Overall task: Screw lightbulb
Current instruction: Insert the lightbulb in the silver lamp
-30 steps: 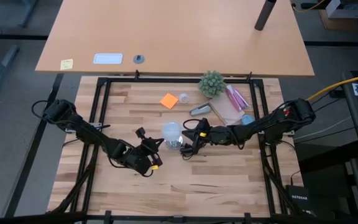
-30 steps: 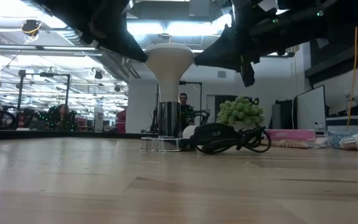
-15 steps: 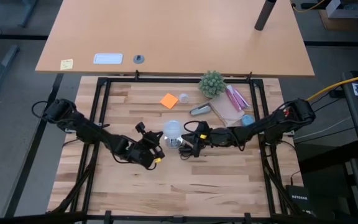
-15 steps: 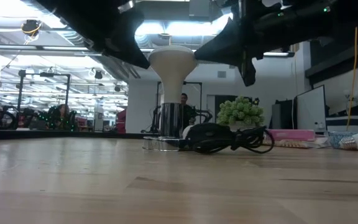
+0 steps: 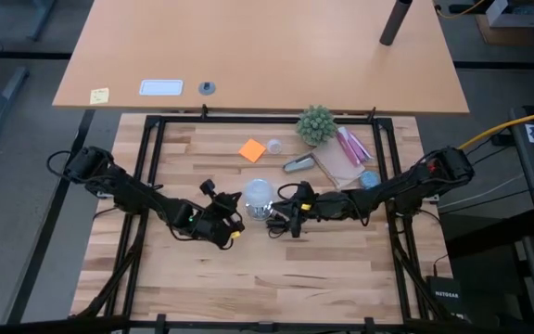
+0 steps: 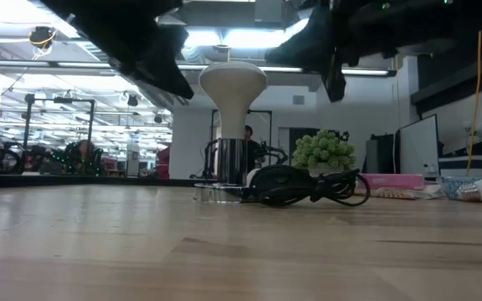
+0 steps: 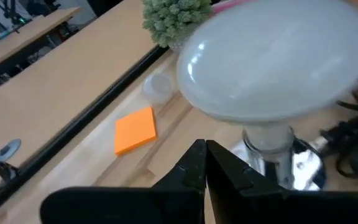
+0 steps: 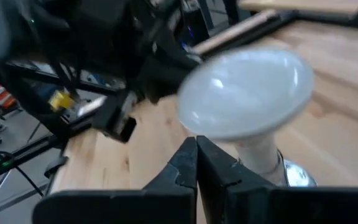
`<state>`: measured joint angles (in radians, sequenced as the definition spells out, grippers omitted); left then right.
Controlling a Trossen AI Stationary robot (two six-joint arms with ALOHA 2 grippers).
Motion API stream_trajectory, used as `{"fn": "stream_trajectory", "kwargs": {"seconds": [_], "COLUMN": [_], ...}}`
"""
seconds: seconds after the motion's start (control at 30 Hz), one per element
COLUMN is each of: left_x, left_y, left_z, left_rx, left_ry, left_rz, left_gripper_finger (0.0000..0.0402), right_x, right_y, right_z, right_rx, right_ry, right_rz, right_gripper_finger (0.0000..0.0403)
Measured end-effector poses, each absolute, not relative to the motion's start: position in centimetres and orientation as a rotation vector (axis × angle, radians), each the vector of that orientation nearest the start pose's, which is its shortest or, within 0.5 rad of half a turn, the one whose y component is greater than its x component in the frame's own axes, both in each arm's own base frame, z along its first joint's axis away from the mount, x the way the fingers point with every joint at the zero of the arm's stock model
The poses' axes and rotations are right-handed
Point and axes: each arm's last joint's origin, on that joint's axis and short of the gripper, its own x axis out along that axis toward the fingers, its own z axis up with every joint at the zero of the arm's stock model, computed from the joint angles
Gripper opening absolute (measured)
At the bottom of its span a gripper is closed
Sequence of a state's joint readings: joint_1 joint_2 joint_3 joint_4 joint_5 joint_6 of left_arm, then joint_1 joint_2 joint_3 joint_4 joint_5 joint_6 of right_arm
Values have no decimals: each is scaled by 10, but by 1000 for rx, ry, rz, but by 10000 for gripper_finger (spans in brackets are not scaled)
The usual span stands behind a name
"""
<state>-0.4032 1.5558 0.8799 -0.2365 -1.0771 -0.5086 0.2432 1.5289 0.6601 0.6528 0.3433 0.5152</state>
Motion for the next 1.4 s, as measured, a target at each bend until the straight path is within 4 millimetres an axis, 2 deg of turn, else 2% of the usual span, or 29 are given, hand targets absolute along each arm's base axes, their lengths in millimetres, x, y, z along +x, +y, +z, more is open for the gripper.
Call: {"fn": "stream_trajectory", "kwargs": {"seconds": [0.23,0.43,0.53,0.8,1.4], "left_x": [266,265,268,276,285], "left_y": [-118,-132,-134,-125,-93], "left_z": [208,210,212,213,210], "left_rx": [116,49,25,25,41], "left_ry": [447,407,392,382,425], "left_rz": [676,610,581,600,710], "left_gripper_finger": [1,1,1,1,1], "right_x": [287,287,290,300,302], "right_y": [60,52,47,42,47], "right_z": [228,224,219,202,200], "right_rx": [358,244,238,276,458], "right_ry": [98,97,110,137,146], "right_rz": [-154,-344,-368,-365,-239], "right_gripper_finger": [5,5,5,5,5]}}
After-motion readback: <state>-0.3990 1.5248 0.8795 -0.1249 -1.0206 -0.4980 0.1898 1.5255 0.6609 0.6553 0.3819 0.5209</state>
